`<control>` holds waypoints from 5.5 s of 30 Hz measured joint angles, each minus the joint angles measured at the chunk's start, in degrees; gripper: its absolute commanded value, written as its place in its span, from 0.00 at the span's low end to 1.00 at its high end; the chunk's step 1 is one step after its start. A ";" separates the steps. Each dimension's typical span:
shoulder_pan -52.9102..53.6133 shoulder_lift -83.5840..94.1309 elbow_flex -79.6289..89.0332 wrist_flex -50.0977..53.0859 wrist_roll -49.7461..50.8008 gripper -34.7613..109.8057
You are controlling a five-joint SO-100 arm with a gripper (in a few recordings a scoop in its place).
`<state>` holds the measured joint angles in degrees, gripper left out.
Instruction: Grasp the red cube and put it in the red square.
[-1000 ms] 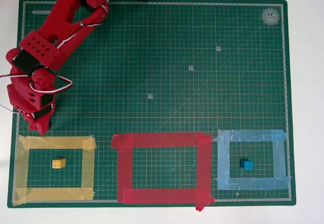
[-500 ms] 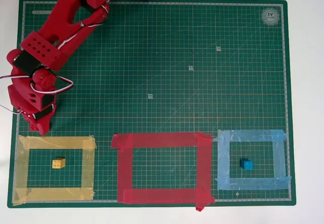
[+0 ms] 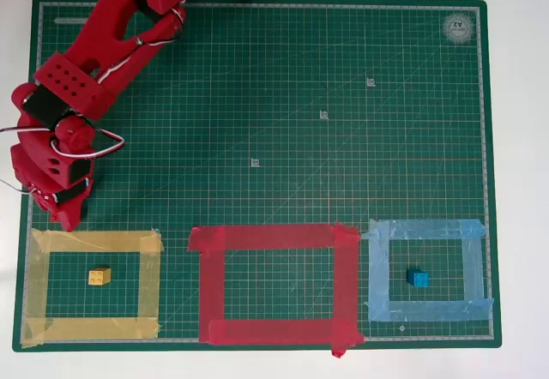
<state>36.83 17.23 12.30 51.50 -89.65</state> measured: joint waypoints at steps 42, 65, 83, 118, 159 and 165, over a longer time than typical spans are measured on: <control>0.79 -0.97 0.00 -1.05 -0.53 0.32; 0.79 -0.97 0.00 -1.05 -1.58 0.23; -4.04 15.12 19.25 -2.37 -1.23 0.23; -40.78 60.21 89.47 -30.85 5.98 0.23; -36.65 43.51 80.42 -45.00 5.98 0.23; -34.37 37.44 73.74 -45.00 5.98 0.23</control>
<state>2.46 54.67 86.04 6.50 -83.67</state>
